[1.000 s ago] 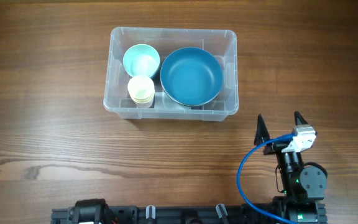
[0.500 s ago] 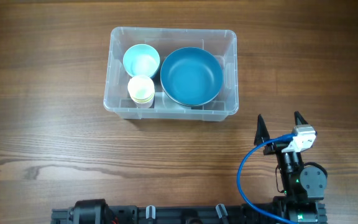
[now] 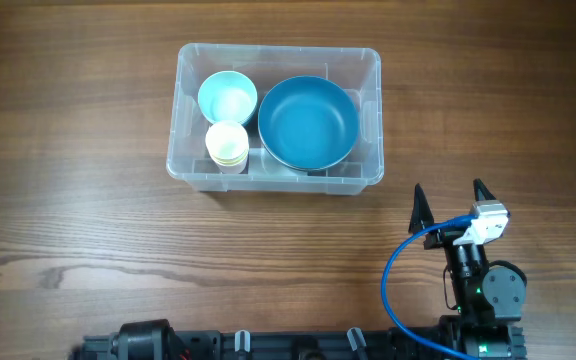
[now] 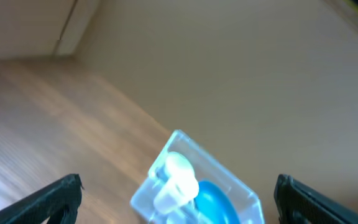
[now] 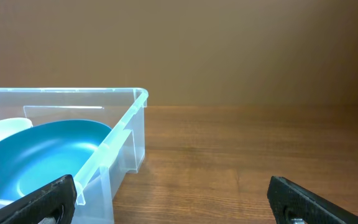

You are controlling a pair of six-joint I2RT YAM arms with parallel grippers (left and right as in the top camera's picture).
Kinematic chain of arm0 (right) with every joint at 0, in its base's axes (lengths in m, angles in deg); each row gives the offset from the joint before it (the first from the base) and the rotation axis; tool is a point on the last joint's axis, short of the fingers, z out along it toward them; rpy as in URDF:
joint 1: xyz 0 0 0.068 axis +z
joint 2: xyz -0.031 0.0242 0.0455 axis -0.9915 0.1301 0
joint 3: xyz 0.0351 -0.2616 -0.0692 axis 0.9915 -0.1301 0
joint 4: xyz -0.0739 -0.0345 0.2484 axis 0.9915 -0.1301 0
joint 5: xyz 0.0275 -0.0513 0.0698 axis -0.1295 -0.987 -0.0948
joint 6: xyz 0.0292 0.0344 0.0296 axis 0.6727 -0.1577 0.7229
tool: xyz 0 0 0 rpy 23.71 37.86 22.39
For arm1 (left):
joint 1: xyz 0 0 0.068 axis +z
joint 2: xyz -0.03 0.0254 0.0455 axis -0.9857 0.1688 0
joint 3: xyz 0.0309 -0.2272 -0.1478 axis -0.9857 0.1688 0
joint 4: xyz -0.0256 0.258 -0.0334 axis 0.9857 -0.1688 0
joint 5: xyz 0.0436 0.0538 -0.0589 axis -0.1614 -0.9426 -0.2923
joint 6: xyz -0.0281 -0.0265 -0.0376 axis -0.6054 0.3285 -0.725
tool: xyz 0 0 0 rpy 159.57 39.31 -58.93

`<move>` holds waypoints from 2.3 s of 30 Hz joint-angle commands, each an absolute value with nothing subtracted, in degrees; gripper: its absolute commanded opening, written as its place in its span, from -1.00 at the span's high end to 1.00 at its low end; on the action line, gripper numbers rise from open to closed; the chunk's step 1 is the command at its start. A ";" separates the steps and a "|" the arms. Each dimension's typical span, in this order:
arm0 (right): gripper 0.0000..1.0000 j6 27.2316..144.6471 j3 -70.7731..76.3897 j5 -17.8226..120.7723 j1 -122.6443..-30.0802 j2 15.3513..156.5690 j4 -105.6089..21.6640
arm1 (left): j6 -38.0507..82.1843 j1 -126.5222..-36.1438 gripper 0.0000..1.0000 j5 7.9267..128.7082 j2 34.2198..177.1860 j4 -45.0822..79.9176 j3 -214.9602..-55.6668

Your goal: Pack container

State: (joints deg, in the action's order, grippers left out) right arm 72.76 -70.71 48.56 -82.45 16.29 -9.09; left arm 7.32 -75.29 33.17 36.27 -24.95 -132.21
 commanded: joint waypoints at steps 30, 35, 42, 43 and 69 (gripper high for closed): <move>-1.00 72.04 -70.77 49.30 -82.17 15.61 -8.78 | 35.65 -79.29 -1.00 46.15 34.26 40.55 -63.95; -0.99 72.04 -70.77 49.30 -82.17 15.61 -8.78 | 35.61 -79.29 -0.99 46.05 34.26 40.03 -62.62; -0.99 72.04 -70.77 49.30 -82.17 15.61 -8.78 | 35.61 -79.38 -1.00 46.02 34.26 40.05 -59.95; -0.99 72.04 -70.77 49.30 -82.17 15.61 -8.78 | 35.61 -79.57 -0.99 46.02 34.26 40.05 -59.64; -0.99 72.04 -70.77 49.30 -82.17 15.61 -8.78 | 35.59 -82.70 -1.00 44.30 34.33 39.59 -59.14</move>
